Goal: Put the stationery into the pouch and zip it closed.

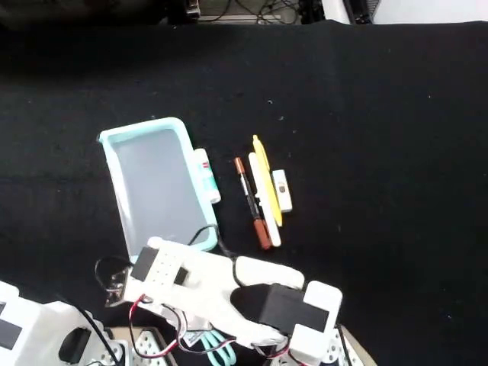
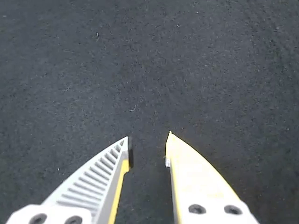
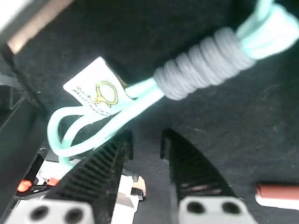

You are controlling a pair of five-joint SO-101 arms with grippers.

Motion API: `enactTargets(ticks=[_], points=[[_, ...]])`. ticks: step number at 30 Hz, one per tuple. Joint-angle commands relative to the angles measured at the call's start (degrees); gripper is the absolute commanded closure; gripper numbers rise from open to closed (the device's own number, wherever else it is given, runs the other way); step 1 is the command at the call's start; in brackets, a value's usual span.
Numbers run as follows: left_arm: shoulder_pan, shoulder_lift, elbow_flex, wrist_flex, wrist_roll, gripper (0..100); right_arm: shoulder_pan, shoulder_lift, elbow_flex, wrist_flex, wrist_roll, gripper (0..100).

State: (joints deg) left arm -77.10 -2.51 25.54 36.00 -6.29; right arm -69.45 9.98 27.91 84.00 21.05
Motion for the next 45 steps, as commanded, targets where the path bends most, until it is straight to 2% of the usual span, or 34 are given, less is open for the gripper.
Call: enactTargets(ticks=[1,9,16,20,27,35,40,45], points=[[0.04,-0.44,-3.82,0.09,0.53,85,-0.35,-6.81,-2.77,1.67,-1.49,84.3],[0.04,-0.35,-3.47,0.09,0.35,85,-1.05,-17.10,-2.77,4.22,-1.49,72.9],[0.66,-0.35,-3.38,0.00,0.35,85,-9.93,-15.43,-2.51,4.66,-1.23,58.5],[0.66,-0.26,-3.38,0.00,0.35,85,-13.54,-10.33,-2.51,3.43,-0.97,58.0],[0.66,-0.26,-3.38,0.00,0.35,85,-13.71,1.45,-5.41,0.62,-1.14,57.9],[0.66,-0.26,-3.38,0.00,0.35,85,-13.19,4.88,-9.19,2.64,-1.41,58.0],[-0.22,-0.18,-3.21,0.26,0.53,85,-6.42,4.79,-10.68,2.46,-1.41,57.9],[-5.14,-0.26,1.10,0.00,0.53,85,-0.79,4.79,-14.90,2.64,-1.49,57.8]])
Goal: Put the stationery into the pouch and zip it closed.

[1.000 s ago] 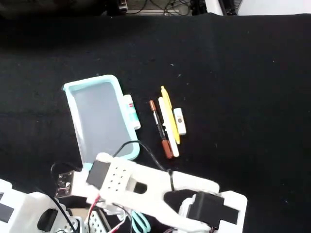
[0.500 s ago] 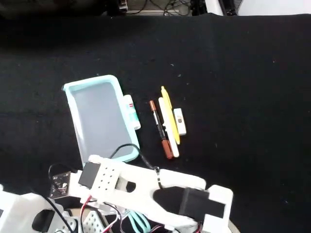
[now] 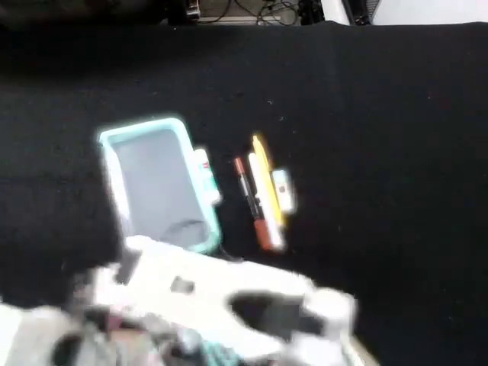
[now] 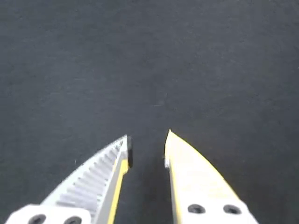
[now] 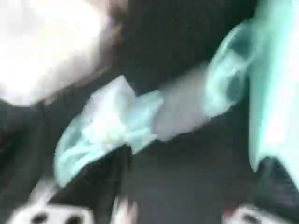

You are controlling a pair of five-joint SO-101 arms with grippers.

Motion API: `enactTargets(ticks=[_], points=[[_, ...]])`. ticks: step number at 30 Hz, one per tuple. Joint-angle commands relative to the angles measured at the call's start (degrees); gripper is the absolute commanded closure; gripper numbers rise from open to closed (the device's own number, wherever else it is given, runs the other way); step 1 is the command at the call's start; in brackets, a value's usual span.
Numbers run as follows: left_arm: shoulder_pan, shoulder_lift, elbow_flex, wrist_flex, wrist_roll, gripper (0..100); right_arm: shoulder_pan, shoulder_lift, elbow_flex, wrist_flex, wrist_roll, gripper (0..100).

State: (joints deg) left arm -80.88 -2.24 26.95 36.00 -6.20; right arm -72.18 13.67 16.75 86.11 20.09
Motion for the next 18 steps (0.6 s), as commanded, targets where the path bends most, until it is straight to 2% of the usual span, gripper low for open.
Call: enactTargets(ticks=[1,7,14,18], points=[[-2.42,-0.53,-0.31,0.00,0.53,85,2.11,1.10,-4.53,0.53,-0.53,57.8],[-9.36,-0.53,-0.31,0.00,4.13,85,2.02,1.10,-7.78,0.53,-3.25,57.8],[-17.80,-0.53,1.36,0.18,9.32,85,2.02,1.54,-11.47,0.18,-9.76,57.7],[-20.09,-0.53,3.47,0.00,9.76,85,2.02,1.71,-12.62,0.00,-11.69,57.7]])
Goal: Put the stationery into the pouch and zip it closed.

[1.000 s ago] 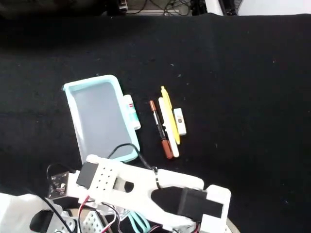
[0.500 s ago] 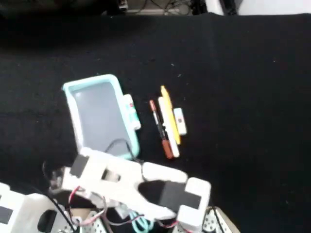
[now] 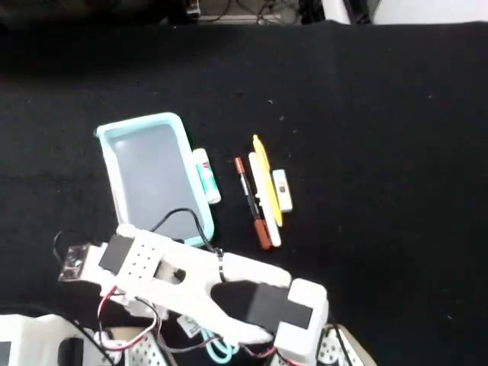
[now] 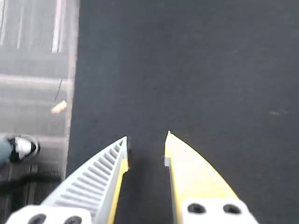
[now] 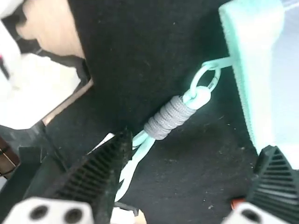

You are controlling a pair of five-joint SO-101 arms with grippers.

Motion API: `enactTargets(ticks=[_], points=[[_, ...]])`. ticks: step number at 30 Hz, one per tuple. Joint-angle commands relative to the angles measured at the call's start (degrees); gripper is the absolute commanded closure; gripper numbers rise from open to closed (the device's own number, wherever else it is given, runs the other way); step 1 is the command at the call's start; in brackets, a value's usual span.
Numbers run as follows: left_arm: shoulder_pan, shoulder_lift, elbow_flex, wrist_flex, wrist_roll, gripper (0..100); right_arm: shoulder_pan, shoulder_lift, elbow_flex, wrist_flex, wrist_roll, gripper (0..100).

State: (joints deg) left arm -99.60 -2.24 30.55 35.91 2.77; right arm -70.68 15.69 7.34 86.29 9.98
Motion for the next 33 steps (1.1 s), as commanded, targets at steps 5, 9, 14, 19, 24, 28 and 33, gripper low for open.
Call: enactTargets(ticks=[5,9,14,19,24,28,33], points=[[-1.36,-1.05,-0.66,0.09,2.99,85,4.92,3.38,-3.74,-4.13,-1.41,58.1],[-1.36,-0.88,-2.68,0.09,4.84,85,10.90,9.10,-8.13,-2.20,-1.32,58.2],[-1.01,-1.05,-3.03,0.09,4.92,85,12.40,16.40,-16.66,3.87,-1.49,58.2],[-0.92,-1.05,-3.03,0.09,4.92,85,7.82,22.20,-23.52,8.26,-1.67,58.2],[-0.75,-1.05,-3.03,0.00,4.92,85,2.37,22.90,-26.51,12.22,-0.53,58.1],[-0.84,-0.88,-3.03,-2.90,4.92,85,1.49,20.79,-25.10,12.57,0.53,58.1],[-1.01,-0.88,-2.95,-4.31,4.92,85,0.97,20.62,-22.20,11.69,0.79,62.6]])
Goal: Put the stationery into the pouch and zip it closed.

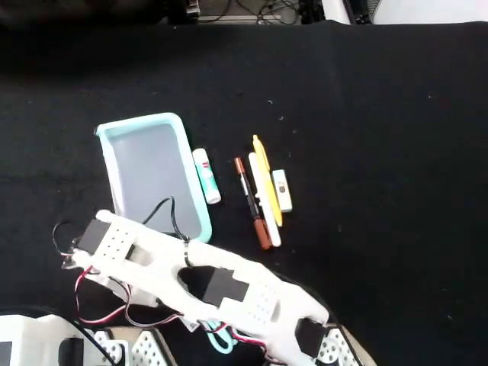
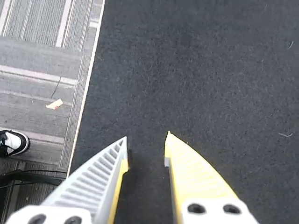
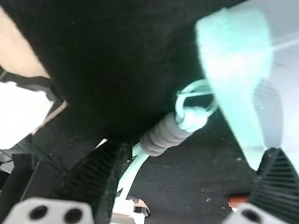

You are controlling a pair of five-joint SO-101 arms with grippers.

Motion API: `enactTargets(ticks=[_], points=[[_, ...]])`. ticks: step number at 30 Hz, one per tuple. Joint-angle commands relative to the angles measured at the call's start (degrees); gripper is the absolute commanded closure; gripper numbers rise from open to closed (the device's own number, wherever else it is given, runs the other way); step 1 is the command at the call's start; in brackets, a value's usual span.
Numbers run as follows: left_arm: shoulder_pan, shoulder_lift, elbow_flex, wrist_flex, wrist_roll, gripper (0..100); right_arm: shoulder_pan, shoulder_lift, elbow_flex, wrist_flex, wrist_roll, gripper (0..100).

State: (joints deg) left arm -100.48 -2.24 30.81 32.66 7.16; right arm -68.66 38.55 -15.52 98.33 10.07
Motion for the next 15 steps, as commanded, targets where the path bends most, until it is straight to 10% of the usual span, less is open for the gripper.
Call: enactTargets(ticks=[1,15], points=[[-0.04,-0.88,-3.12,-1.05,0.53,85,-1.23,-1.98,1.10,-1.05,0.70,66.2],[-0.04,-1.05,-3.30,-1.05,0.53,85,8.35,3.74,-1.45,-2.37,0.79,74.8]])
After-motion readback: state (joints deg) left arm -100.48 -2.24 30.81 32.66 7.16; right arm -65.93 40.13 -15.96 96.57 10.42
